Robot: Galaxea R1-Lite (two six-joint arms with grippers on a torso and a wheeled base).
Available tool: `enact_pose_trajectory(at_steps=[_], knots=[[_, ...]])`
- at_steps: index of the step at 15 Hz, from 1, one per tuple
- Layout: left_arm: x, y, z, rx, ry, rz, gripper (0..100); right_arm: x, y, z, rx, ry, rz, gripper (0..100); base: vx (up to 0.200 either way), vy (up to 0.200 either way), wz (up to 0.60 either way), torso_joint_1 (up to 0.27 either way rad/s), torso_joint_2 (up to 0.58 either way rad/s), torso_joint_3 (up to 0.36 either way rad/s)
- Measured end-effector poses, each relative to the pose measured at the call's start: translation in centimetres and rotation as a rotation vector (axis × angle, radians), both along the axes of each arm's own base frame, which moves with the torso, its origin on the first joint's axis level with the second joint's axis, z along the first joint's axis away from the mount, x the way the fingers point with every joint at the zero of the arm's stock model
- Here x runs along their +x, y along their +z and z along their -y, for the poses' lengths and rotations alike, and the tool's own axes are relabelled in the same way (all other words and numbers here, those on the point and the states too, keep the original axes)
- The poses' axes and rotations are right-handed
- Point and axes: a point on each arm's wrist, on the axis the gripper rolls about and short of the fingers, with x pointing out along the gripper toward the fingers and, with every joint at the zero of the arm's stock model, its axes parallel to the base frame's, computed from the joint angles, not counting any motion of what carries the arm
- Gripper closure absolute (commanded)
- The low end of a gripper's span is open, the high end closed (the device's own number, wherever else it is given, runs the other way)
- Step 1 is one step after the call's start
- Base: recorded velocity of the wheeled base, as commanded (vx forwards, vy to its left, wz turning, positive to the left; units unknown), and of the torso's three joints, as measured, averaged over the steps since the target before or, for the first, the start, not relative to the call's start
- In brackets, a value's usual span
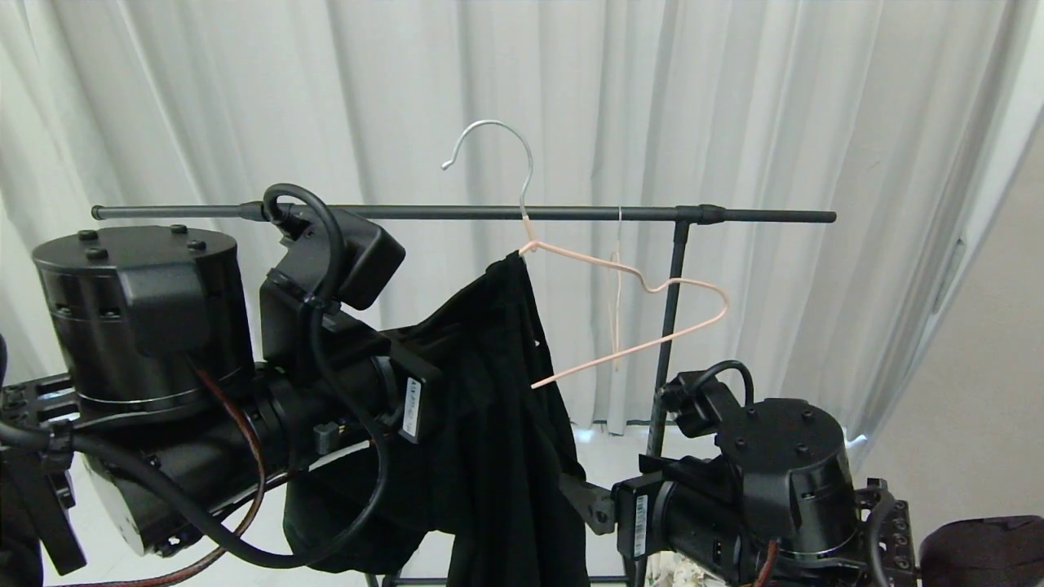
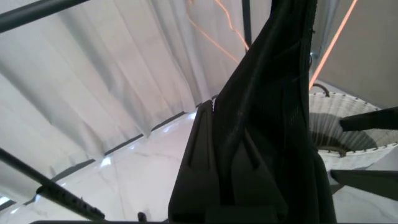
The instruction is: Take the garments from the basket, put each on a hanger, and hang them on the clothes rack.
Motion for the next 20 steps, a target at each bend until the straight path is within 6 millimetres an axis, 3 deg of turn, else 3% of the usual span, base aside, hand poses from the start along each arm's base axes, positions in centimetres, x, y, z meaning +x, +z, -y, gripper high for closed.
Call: enact_pose_trajectory(at_steps=[20], knots=[[-1.8,1.1,0.5,-0.032,-0.084,0.035,100,2.8,-2.2,0.8,-0.105,-0.16,0.013,0,0.0,0.0,0.0,0.0,0.0,0.0]])
